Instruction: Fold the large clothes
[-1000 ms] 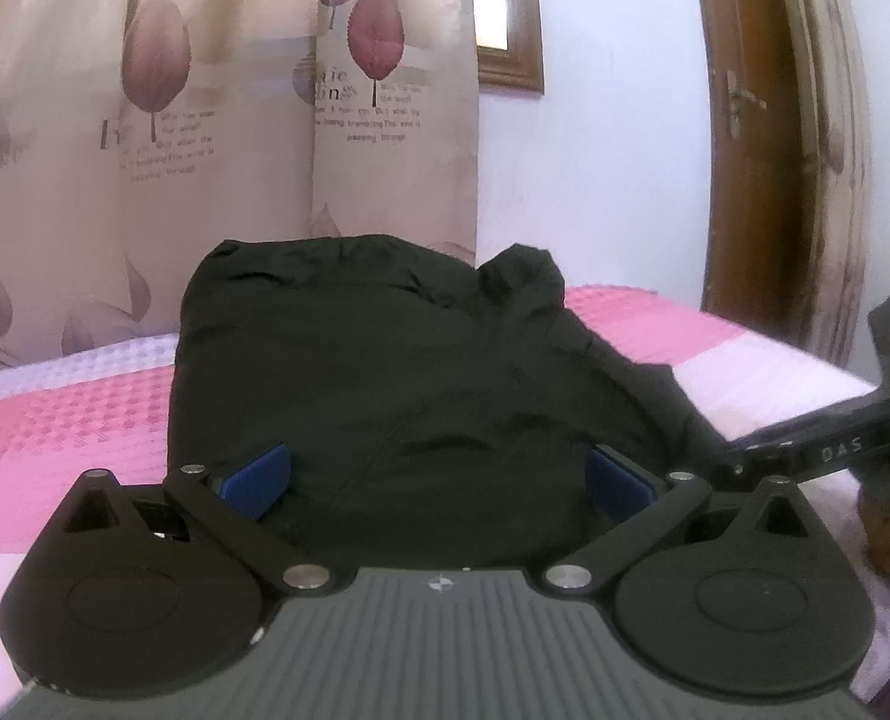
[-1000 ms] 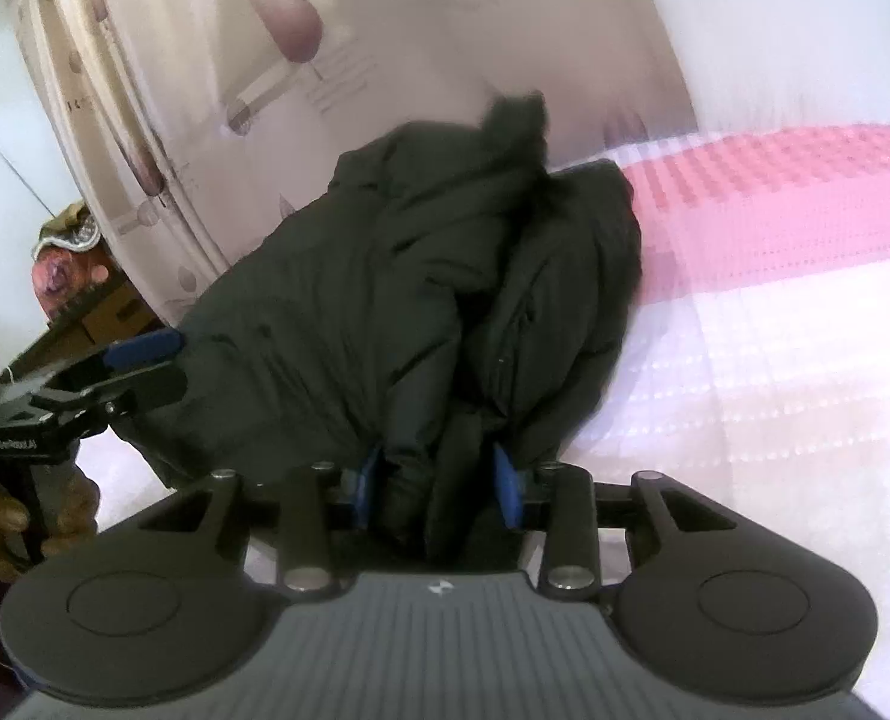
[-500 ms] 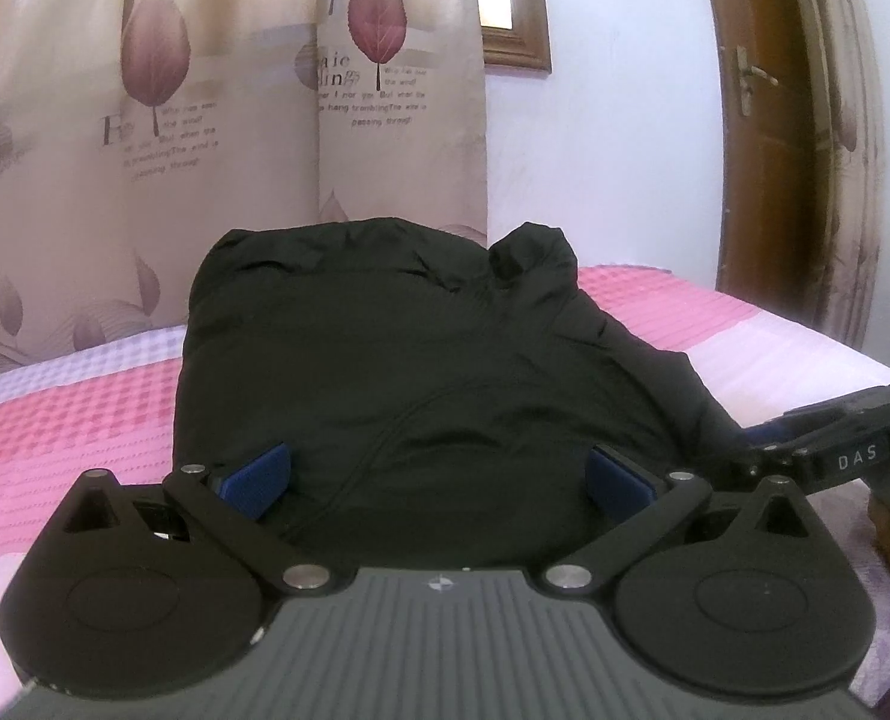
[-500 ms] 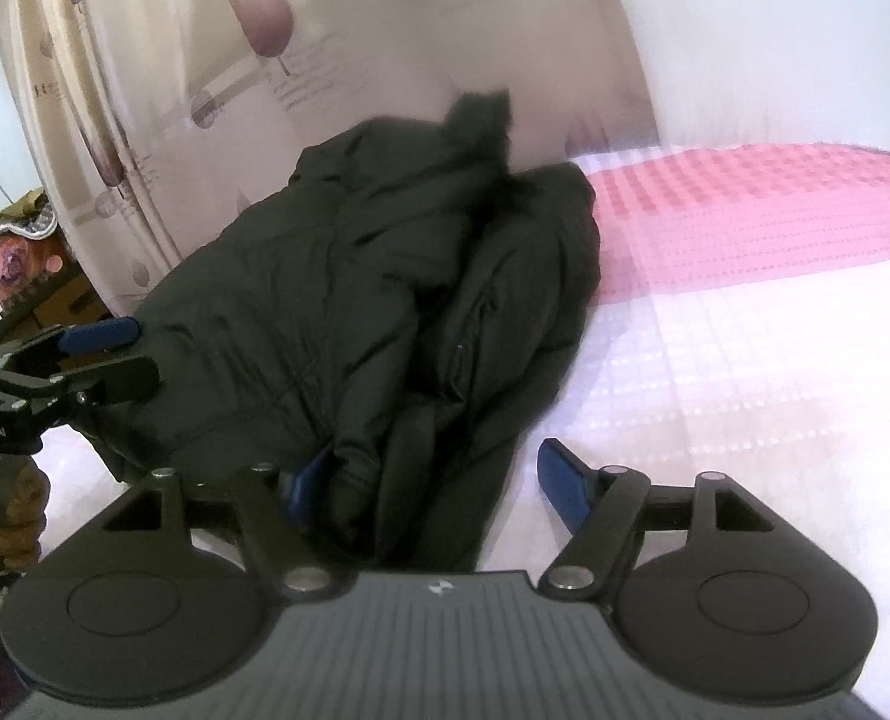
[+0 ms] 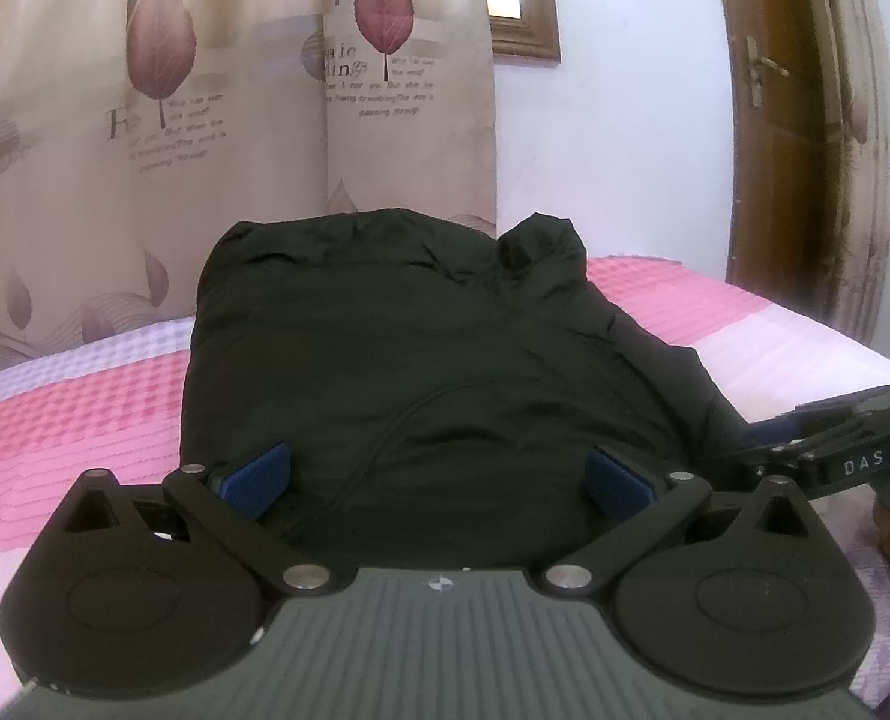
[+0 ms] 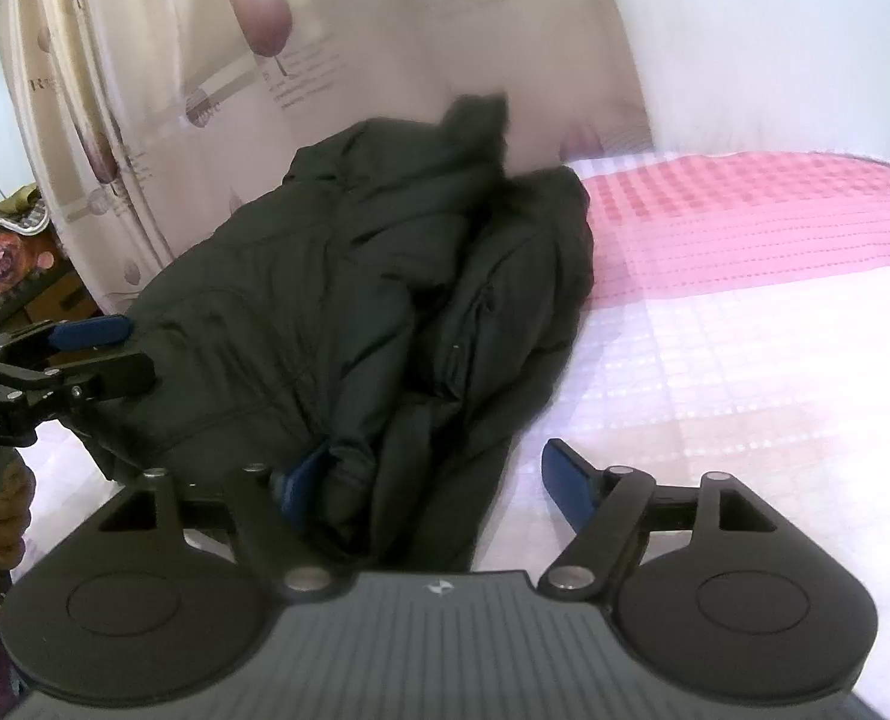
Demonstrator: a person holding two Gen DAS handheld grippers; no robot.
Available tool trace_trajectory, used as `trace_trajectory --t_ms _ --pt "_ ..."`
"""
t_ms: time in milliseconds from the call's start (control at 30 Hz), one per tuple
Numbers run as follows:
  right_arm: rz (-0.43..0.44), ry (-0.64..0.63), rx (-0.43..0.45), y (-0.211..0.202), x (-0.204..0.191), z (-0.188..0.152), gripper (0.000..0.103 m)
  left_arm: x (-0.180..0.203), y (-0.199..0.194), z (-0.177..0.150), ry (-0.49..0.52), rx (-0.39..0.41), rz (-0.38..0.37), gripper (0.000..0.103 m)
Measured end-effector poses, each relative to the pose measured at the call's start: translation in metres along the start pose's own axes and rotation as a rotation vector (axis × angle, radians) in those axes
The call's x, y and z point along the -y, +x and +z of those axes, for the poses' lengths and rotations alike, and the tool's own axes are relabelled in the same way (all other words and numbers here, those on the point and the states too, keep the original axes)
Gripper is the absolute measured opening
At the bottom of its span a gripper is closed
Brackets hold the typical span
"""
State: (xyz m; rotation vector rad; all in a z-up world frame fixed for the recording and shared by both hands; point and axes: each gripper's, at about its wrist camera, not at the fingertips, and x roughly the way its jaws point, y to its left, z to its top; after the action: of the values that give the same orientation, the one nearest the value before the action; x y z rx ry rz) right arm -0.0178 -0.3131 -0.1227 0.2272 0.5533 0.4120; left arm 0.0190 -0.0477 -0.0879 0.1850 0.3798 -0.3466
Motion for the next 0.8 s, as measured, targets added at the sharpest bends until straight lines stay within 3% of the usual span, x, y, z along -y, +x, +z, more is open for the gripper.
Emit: trace_trajectory --t_ms 467,633,800 --pt "-0.003 -0.004 0.003 0.0 0.001 0.0 0.078 0.0 -0.001 0.004 -0.005 -0.016 0.076 0.103" --pt "-0.003 0.0 0.002 0.0 0.001 0.0 0.079 -0.022 -0.008 0.006 -0.117 -0.005 0.023 0.103" --pt "-0.001 0.002 0.002 0.001 0.001 0.0 0.079 -0.041 -0.005 0.017 -0.115 -0.046 0.099 0.103"
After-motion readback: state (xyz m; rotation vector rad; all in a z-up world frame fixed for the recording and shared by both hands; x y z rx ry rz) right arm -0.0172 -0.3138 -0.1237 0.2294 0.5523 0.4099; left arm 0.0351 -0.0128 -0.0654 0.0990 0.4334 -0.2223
